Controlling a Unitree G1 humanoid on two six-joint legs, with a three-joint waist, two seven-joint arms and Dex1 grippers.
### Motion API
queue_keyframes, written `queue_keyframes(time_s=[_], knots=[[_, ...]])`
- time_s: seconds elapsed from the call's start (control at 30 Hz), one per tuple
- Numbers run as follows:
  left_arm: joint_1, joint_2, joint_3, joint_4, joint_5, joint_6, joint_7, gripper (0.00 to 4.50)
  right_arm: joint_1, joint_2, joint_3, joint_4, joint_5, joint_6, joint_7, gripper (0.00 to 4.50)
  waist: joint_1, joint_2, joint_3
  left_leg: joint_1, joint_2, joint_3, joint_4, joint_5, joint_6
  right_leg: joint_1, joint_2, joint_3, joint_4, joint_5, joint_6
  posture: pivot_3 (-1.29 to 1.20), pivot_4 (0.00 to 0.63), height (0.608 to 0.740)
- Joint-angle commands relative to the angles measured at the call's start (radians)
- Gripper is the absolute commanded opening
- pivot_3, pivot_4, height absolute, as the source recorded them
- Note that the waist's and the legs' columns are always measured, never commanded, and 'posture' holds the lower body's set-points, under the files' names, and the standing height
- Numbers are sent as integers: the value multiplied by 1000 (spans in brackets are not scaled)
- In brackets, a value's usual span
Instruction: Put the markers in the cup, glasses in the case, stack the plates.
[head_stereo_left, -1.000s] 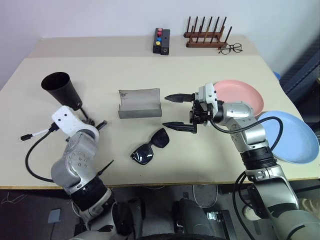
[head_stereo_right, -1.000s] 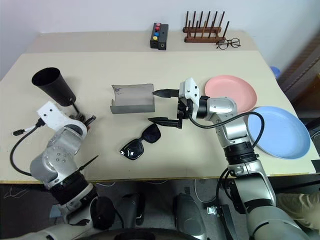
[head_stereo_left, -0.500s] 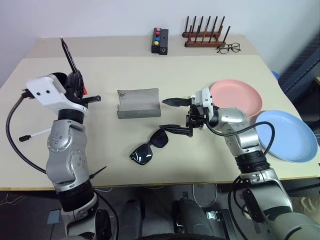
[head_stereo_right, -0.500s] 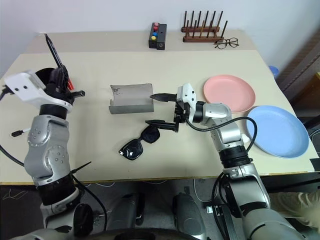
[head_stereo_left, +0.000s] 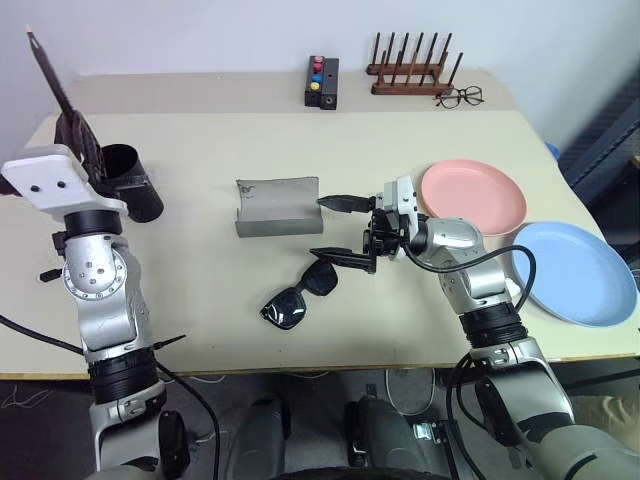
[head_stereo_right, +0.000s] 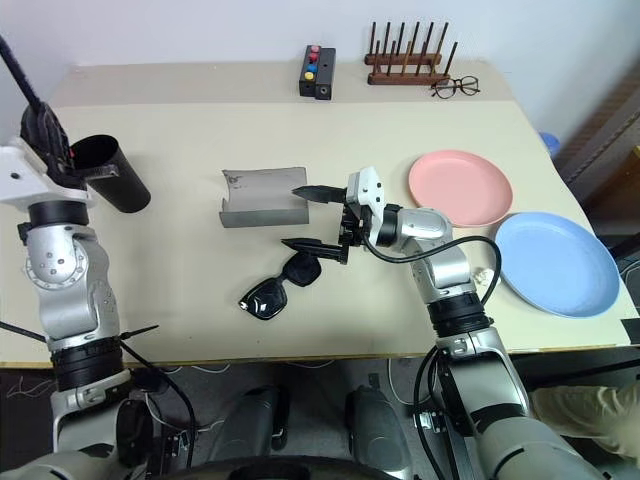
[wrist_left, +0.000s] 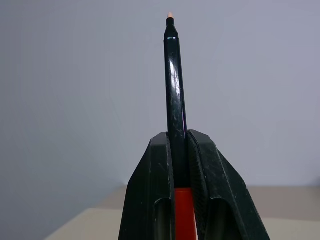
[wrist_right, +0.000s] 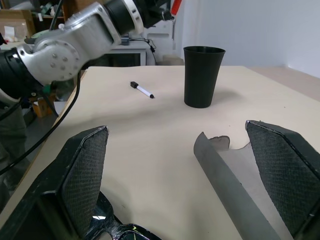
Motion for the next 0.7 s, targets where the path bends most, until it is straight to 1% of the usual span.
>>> queue_keyframes(time_s=[0.03,0.13,0.33,0.7], knots=[[-65,40,12,90,67,-121,86,94,-12,10,-9,-6,6,-18,-3,4500,1,0,0,0,0,0,0,0,0,0,0,0,0,0,0,0,150,740],[-123,67,7,211,111,-190,157,94,-11,12,-8,-8,6,-17,-3,4500,0,0,0,0,0,0,0,0,0,0,0,0,0,0,0,0,150,740],[-214,104,-15,398,139,-272,228,94,-6,11,-9,-17,5,-14,-8,4500,0,0,0,0,0,0,0,0,0,-1,0,-1,0,0,0,0,150,740],[-330,154,-25,645,125,-265,326,94,13,-5,-17,-46,12,1,-22,4500,-1,0,0,-1,0,1,0,0,0,-1,-1,-2,1,0,1,0,150,740]])
